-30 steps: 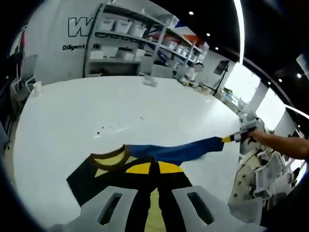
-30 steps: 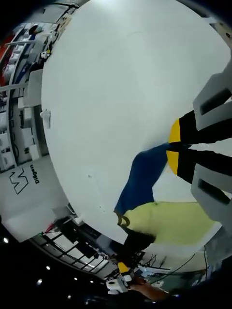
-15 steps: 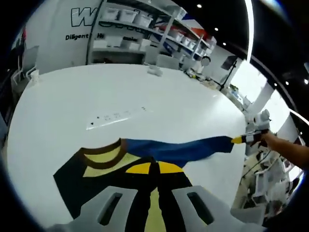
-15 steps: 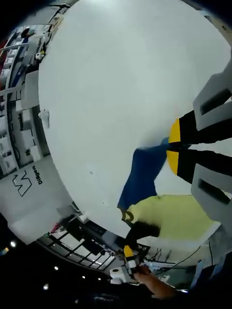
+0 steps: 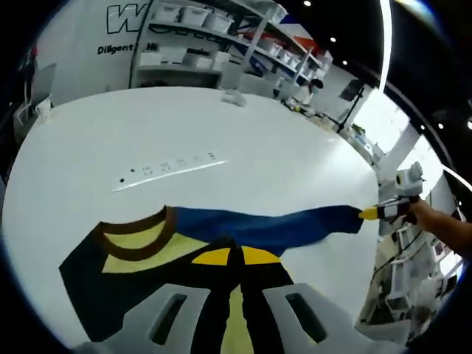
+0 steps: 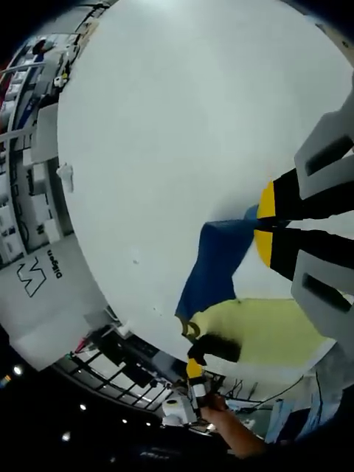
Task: Fold the garment on the visible template until the final outline fits inside the template.
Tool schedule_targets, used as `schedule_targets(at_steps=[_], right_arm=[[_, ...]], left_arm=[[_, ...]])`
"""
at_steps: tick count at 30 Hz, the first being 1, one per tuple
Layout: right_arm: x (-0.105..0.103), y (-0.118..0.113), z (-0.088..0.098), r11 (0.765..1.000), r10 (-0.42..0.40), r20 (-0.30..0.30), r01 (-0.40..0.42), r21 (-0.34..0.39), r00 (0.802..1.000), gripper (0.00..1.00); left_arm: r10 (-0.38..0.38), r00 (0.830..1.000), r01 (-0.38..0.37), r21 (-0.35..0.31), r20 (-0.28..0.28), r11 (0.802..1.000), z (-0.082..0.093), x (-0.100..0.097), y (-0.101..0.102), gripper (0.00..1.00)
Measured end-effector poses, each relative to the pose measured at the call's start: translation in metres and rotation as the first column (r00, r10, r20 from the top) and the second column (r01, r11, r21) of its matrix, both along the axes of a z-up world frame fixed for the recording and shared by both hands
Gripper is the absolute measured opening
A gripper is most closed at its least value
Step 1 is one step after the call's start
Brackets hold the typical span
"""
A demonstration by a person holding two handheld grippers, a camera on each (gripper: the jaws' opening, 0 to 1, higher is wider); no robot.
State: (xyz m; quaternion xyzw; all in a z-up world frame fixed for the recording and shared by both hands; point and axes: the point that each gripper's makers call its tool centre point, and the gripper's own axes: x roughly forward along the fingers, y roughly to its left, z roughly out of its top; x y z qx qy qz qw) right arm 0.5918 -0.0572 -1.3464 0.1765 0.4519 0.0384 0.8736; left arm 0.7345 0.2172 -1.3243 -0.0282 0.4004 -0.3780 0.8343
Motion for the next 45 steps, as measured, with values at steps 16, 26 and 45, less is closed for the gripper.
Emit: schedule_targets(at_steps=[16,26,45], right_arm=[[-0.01,-0.007,-0.014,1.0,0.01,-0.014,-0.01,0.022,1.0,0.0],[-0.004,-0.011,-0.018,0.999,0.02,-0.015,-0.019,0.027,1.0,0.0],[0.0,-0.011,-0.022,0.999,0.027,-0.024,-0.026,0.03,0.999,0.0]], left_arm=[[-0.031,0.999,0.031,0.03,-0.022,0.999,-0.027,-0.009,-0.027,0.03],[-0.043,0.999,0.044,0.054,-0.026,0.998,-0.04,-0.012,-0.034,0.03],[-0.127,0.991,0.123,0.091,0.04,0.988,-0.041,-0.015,-0.012,0.0]])
